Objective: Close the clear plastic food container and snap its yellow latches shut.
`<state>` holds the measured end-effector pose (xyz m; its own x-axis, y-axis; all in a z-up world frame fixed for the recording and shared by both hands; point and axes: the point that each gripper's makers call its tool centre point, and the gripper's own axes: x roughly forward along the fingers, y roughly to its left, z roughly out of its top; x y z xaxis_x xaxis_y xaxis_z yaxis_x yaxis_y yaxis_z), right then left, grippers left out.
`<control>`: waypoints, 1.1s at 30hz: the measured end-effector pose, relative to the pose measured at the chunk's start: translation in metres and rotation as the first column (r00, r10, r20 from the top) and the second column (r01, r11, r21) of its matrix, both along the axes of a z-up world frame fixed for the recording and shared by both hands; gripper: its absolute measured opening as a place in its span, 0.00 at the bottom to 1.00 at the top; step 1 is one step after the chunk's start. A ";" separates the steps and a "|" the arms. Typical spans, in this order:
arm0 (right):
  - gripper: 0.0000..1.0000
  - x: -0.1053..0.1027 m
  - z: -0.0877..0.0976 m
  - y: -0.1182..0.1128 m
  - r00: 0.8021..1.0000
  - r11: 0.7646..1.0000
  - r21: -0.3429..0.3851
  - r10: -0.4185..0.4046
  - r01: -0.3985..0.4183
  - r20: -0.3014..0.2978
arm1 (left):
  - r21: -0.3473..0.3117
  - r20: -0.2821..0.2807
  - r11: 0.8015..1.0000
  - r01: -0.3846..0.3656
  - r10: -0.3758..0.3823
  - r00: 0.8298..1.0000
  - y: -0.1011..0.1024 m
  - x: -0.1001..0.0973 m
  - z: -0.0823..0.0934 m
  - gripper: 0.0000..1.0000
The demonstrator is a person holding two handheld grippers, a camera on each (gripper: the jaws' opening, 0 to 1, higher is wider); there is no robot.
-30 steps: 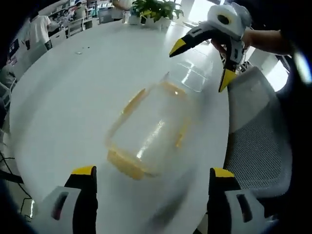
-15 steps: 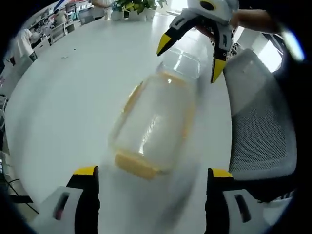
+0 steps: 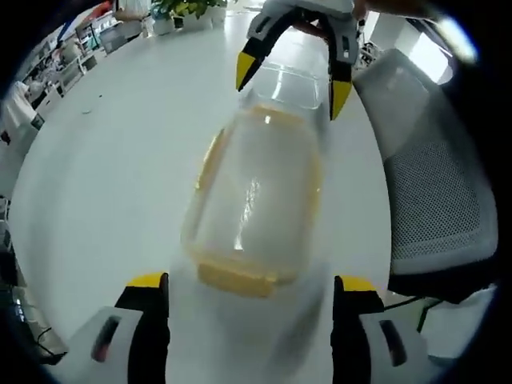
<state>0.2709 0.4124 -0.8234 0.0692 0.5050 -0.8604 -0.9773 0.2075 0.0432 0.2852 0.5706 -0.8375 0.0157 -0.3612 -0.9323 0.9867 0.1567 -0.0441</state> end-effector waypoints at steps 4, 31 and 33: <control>0.63 0.002 -0.005 -0.002 1.000 0.999 -0.038 0.026 -0.025 0.015 | 0.021 0.005 0.999 0.029 -0.029 1.000 0.002 0.003 -0.002 0.80; 0.47 0.010 -0.025 -0.005 0.994 0.975 -0.191 0.112 -0.110 -0.001 | 0.075 0.035 0.988 0.137 -0.140 0.989 0.001 0.017 -0.011 0.43; 0.41 0.011 -0.027 -0.005 0.993 0.973 -0.201 0.115 -0.112 0.003 | 0.077 0.049 0.987 0.145 -0.149 0.988 0.000 0.018 -0.012 0.41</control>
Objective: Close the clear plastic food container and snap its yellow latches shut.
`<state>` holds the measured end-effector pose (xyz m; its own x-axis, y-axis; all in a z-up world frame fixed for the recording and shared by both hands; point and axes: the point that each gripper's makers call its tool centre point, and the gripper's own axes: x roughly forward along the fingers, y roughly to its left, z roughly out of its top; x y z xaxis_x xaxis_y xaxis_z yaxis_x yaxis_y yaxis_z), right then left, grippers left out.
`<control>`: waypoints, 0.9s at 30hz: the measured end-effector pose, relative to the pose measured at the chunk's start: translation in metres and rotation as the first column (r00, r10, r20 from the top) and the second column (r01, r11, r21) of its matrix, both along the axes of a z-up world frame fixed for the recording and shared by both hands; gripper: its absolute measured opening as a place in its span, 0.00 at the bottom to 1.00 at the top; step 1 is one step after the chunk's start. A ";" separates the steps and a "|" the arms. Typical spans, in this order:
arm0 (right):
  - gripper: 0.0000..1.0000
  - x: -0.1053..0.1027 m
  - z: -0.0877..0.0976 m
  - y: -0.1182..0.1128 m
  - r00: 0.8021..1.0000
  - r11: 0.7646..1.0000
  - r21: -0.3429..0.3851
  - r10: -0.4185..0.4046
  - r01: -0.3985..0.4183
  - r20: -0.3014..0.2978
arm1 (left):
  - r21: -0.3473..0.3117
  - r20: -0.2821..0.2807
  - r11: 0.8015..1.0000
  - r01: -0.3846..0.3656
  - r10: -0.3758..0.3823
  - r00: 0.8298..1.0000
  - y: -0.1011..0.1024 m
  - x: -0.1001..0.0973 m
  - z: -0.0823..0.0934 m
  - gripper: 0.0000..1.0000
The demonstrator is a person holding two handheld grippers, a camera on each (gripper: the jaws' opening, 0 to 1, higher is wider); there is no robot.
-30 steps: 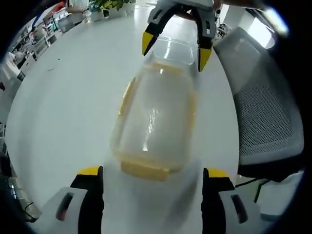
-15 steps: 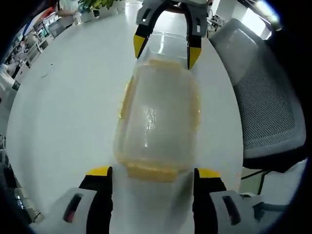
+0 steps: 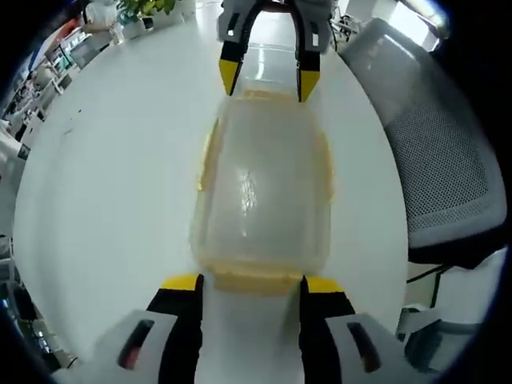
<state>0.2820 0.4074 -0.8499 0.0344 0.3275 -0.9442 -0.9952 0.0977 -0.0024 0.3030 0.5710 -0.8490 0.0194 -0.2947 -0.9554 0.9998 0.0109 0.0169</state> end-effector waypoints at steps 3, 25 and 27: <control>0.38 0.000 -0.001 0.000 1.000 1.000 -0.016 -0.005 0.005 -0.001 | 0.004 0.006 1.000 0.021 -0.021 1.000 -0.003 -0.003 0.000 0.35; 0.36 0.002 -0.002 0.000 1.000 0.996 -0.091 -0.011 0.010 -0.015 | 0.055 0.003 0.998 0.021 -0.021 1.000 -0.003 -0.002 0.000 0.33; 0.36 0.002 -0.002 -0.001 1.000 0.996 -0.091 -0.006 0.005 -0.015 | 0.057 0.005 0.998 0.027 -0.027 1.000 -0.003 -0.003 0.000 0.33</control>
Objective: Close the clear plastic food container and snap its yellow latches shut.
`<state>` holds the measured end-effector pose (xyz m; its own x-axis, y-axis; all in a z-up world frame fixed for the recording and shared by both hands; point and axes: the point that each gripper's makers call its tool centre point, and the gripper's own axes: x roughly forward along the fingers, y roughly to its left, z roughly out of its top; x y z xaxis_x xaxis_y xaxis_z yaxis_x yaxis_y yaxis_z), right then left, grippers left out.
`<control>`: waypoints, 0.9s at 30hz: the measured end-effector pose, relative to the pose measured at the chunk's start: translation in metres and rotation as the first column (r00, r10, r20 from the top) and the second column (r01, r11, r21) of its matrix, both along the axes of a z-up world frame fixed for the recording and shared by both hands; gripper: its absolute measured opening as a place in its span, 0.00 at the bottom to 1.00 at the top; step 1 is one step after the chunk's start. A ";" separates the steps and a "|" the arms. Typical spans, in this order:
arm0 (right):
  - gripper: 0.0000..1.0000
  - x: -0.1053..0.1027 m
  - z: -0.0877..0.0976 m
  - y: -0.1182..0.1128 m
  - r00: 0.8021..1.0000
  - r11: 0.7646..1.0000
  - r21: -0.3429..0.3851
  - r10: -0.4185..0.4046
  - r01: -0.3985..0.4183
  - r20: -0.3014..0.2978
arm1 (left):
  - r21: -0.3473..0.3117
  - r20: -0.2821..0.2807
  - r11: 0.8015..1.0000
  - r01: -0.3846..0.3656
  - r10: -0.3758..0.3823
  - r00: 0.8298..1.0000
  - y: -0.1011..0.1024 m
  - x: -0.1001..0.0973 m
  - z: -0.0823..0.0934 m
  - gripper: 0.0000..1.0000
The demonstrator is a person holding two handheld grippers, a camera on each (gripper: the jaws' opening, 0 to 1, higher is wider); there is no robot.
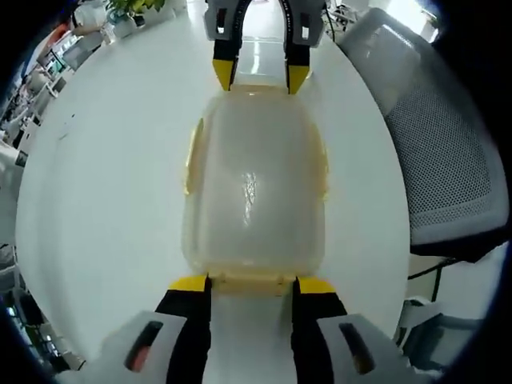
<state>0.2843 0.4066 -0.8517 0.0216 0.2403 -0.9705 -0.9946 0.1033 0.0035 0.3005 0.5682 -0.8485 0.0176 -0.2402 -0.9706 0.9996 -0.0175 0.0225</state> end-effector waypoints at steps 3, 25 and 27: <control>0.36 -0.001 0.002 0.000 0.999 0.999 0.008 -0.036 0.036 -0.008 | 0.008 0.000 1.000 -0.018 0.018 1.000 0.002 0.000 0.000 0.34; 0.36 -0.004 0.062 -0.006 1.000 0.986 0.167 0.009 -0.009 0.000 | -0.035 0.004 0.999 -0.032 0.032 0.999 -0.004 -0.006 0.063 0.34; 0.35 -0.008 0.066 -0.005 1.000 0.985 0.175 0.013 -0.011 -0.008 | -0.036 -0.006 0.999 -0.040 0.040 0.999 -0.004 -0.009 0.067 0.34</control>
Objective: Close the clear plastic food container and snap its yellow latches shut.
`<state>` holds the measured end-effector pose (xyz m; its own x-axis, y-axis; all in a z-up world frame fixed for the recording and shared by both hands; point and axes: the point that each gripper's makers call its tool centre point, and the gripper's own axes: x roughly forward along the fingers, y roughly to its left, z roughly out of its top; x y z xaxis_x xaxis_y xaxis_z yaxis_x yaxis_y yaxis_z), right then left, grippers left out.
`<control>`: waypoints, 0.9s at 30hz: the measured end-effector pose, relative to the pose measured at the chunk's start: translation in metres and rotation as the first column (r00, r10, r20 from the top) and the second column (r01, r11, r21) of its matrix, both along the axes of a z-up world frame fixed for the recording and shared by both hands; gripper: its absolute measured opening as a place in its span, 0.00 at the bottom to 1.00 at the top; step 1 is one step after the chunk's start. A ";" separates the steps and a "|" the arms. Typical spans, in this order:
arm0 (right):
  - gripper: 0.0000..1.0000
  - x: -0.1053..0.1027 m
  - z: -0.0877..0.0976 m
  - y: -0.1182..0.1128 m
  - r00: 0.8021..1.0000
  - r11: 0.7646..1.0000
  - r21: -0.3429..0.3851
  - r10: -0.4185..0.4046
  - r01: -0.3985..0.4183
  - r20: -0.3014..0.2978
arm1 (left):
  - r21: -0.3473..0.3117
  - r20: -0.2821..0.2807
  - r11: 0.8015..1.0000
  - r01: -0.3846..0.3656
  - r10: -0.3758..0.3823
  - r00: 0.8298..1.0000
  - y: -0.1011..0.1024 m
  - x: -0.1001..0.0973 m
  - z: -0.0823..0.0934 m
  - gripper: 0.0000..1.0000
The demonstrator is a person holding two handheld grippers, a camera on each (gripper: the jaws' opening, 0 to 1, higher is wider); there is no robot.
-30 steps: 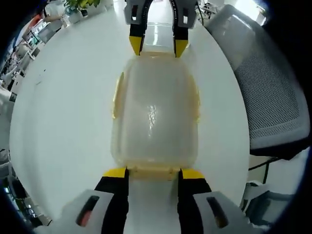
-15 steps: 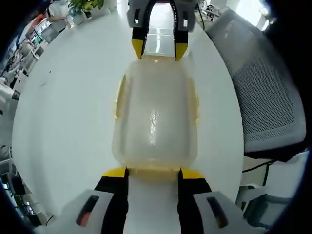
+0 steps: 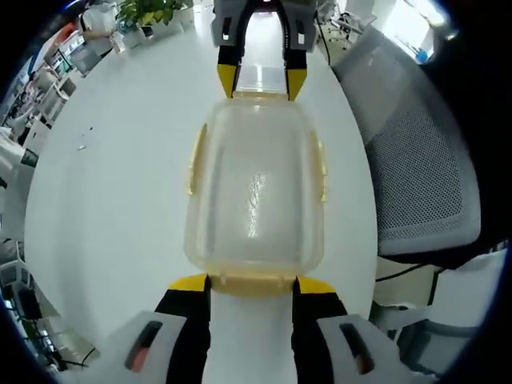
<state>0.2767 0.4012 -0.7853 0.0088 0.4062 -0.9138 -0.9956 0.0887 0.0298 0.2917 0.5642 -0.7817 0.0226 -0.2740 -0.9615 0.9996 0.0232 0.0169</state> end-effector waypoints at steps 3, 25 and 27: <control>0.35 -0.003 0.005 0.000 1.000 1.000 -0.005 0.014 -0.014 0.012 | 0.006 -0.002 1.000 -0.003 0.003 1.000 -0.002 -0.004 0.007 0.34; 0.36 -0.008 0.012 -0.027 0.999 0.999 -0.025 0.030 -0.030 0.025 | -0.026 -0.008 0.999 -0.023 0.023 1.000 -0.027 -0.013 0.014 0.34; 0.36 -0.008 0.012 -0.032 0.999 0.999 -0.024 0.032 -0.031 0.025 | -0.032 -0.010 0.999 -0.027 0.027 1.000 -0.031 -0.014 0.014 0.34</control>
